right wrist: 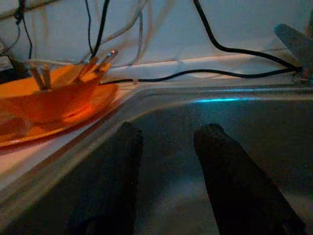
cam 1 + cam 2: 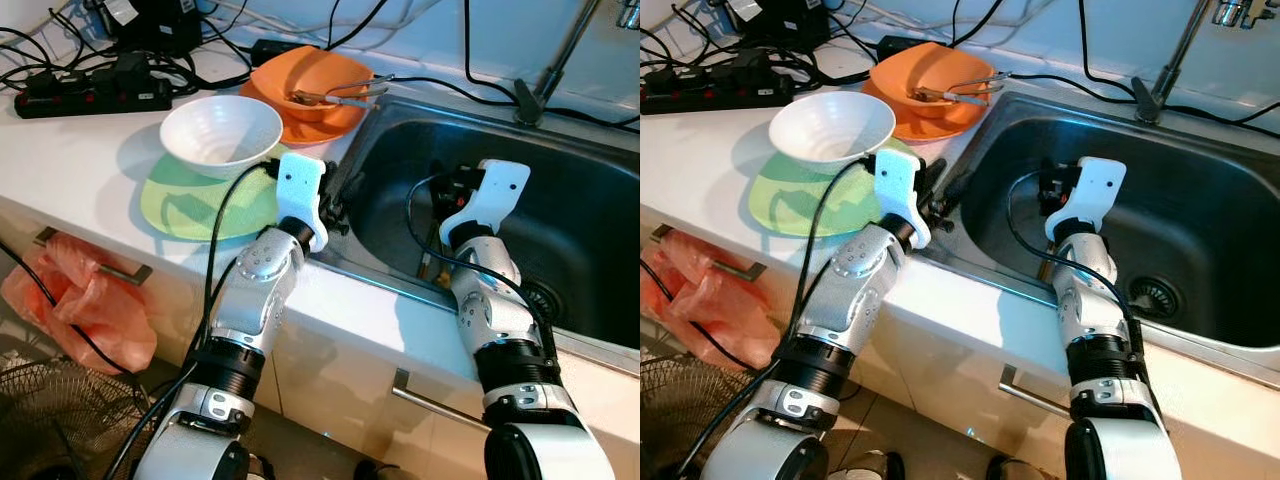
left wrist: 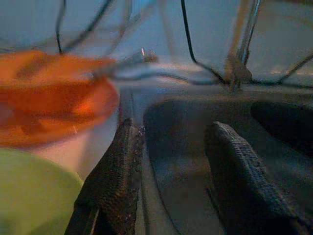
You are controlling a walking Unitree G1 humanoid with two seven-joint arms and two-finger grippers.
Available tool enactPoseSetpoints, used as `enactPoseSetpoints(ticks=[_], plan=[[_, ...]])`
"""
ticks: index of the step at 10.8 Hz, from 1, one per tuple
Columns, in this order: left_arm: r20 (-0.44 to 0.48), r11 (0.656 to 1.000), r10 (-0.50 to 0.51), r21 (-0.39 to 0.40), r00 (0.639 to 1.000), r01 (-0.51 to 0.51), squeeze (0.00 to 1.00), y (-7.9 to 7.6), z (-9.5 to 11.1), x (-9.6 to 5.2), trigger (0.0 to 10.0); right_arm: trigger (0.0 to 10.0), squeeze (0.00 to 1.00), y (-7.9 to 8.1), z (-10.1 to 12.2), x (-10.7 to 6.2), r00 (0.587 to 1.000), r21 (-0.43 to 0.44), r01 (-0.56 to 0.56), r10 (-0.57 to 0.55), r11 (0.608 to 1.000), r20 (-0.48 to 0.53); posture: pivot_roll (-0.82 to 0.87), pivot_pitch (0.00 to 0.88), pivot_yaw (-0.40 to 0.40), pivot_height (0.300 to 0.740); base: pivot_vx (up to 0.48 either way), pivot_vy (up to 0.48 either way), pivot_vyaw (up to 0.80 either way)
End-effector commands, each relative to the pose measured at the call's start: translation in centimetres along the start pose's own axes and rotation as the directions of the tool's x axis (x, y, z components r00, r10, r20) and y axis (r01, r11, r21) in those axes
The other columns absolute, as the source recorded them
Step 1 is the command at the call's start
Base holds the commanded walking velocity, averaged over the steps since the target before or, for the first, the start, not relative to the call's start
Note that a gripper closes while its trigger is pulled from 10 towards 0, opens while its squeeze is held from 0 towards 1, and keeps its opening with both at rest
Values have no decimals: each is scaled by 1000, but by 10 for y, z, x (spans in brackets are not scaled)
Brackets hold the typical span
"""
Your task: Kitchen organization
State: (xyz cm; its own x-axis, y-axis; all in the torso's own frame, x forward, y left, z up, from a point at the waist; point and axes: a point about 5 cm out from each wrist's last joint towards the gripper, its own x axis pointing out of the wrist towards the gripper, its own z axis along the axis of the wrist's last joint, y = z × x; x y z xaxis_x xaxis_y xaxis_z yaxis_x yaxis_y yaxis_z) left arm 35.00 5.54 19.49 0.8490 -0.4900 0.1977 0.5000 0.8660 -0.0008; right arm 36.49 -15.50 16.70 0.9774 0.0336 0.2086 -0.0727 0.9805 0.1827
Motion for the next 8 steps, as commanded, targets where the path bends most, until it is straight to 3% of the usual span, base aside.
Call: enactPoseSetpoints(ticks=[1,2,4,5,8], plan=[[66,999,11,45,998,-14,0,2,21,4,10000,10000,0,2,-1,-1,1000,10,-11,11,1000,9,49,119,-24,740,0,0,0],[175,990,97,79,980,-112,0,23,57,5,10000,10000,0,6,-6,-3,1000,23,-29,29,999,-10,54,118,-25,740,0,0,0],[248,970,189,102,950,-219,0,45,82,-1,10000,10000,0,10,-8,-4,999,30,-45,46,999,-16,57,117,-25,740,0,0,0],[265,959,225,108,938,-261,0,54,89,-4,10000,10000,0,11,-9,-4,999,31,-49,49,998,-18,58,116,-26,740,0,0,0],[230,871,449,103,864,-480,0,104,94,-29,10000,10000,0,15,-11,-4,997,39,-69,70,997,-25,65,115,-31,740,0,0,0]])
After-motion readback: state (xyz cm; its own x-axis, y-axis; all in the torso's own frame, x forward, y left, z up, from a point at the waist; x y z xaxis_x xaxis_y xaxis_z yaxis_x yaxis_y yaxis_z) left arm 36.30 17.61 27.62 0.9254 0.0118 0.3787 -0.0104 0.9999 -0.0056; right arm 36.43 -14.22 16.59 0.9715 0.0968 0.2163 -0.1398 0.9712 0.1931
